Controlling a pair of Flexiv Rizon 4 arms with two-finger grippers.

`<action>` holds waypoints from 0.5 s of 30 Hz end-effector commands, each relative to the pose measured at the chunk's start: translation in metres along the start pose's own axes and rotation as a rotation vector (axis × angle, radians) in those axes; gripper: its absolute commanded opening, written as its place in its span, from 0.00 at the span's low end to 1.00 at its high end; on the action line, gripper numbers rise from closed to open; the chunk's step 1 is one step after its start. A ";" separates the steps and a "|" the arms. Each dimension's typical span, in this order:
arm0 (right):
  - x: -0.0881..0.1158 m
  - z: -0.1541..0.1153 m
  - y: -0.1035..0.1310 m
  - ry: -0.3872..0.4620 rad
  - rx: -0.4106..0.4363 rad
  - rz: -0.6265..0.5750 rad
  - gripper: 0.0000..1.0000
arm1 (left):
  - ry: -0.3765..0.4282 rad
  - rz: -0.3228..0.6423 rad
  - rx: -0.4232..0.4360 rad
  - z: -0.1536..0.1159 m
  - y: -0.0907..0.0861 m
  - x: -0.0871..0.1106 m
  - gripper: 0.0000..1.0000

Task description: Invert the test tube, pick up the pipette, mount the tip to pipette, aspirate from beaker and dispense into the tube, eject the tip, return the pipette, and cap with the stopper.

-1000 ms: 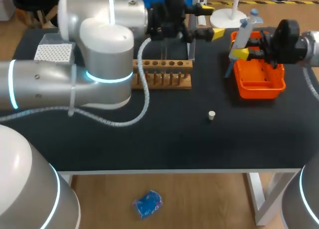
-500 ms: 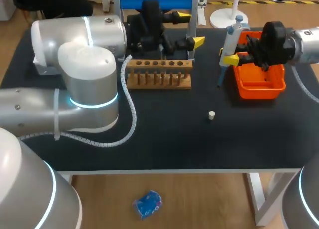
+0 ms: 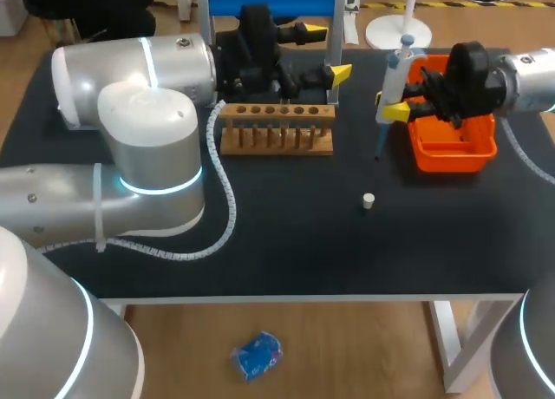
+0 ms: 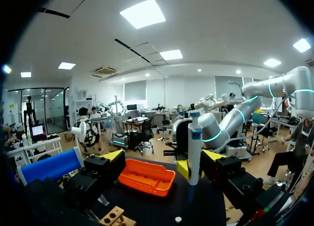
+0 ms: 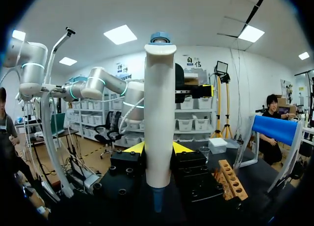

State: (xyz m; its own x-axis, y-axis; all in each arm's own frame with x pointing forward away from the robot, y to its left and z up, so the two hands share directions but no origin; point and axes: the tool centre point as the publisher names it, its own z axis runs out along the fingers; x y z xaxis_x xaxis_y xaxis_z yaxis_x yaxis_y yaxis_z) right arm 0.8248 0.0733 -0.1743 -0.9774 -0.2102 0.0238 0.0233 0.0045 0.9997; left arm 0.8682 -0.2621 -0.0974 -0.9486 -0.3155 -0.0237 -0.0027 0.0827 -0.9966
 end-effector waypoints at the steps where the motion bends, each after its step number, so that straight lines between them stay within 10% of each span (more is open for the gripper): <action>1: 0.003 0.024 -0.006 -0.024 -0.012 -0.019 0.00 | 0.023 -0.002 0.025 -0.038 0.010 -0.002 1.00; 15: 0.002 0.080 -0.012 -0.025 -0.019 -0.051 0.00 | 0.028 -0.031 0.068 -0.074 0.029 -0.009 1.00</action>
State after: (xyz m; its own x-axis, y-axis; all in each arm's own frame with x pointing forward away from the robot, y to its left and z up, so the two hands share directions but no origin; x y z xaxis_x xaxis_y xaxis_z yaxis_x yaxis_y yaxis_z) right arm 0.8043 0.1403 -0.1852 -0.9819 -0.1877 -0.0267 -0.0229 -0.0225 0.9995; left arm 0.8582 -0.2015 -0.1170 -0.9566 -0.2911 0.0115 -0.0216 0.0317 -0.9993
